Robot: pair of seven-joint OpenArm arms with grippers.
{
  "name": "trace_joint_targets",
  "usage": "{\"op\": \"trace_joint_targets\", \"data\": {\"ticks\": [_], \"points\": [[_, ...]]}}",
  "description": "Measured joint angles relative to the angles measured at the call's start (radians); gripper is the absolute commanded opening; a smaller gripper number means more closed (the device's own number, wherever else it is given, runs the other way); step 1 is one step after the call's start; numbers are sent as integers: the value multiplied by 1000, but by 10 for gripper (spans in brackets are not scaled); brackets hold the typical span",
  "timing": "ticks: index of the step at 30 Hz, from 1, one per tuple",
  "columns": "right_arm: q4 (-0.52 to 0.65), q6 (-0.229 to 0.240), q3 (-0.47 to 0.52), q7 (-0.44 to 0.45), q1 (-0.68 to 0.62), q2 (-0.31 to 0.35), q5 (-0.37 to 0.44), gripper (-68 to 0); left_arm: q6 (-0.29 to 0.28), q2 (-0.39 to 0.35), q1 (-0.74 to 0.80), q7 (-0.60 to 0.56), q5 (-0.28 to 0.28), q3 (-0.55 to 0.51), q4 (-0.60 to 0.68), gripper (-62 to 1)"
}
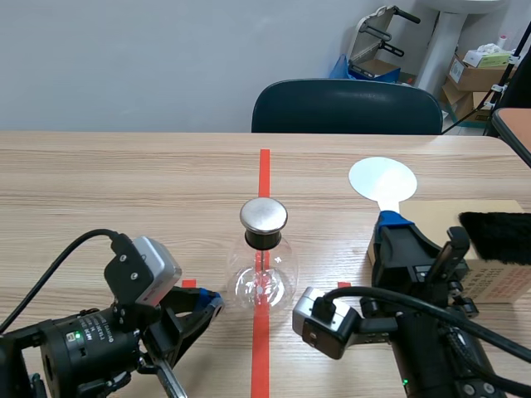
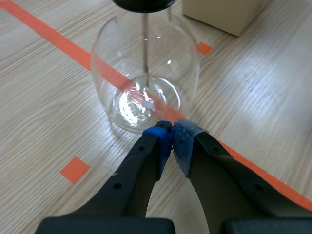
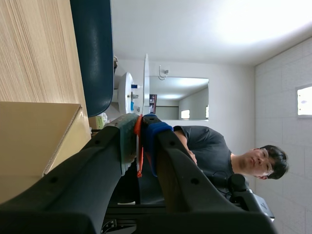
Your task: Do the electroscope experiment
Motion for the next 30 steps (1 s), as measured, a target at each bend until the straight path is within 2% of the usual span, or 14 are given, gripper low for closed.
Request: {"op": "trace_joint_targets", "data": {"ticks": [18, 30], "points": [[0, 0, 0, -4, 0, 0, 7, -667, 19, 59, -71, 0, -5, 18, -120, -571], [0, 0, 0, -4, 0, 0, 7, -667, 18, 76, -83, -3, -5, 18, -143, -571]]}}
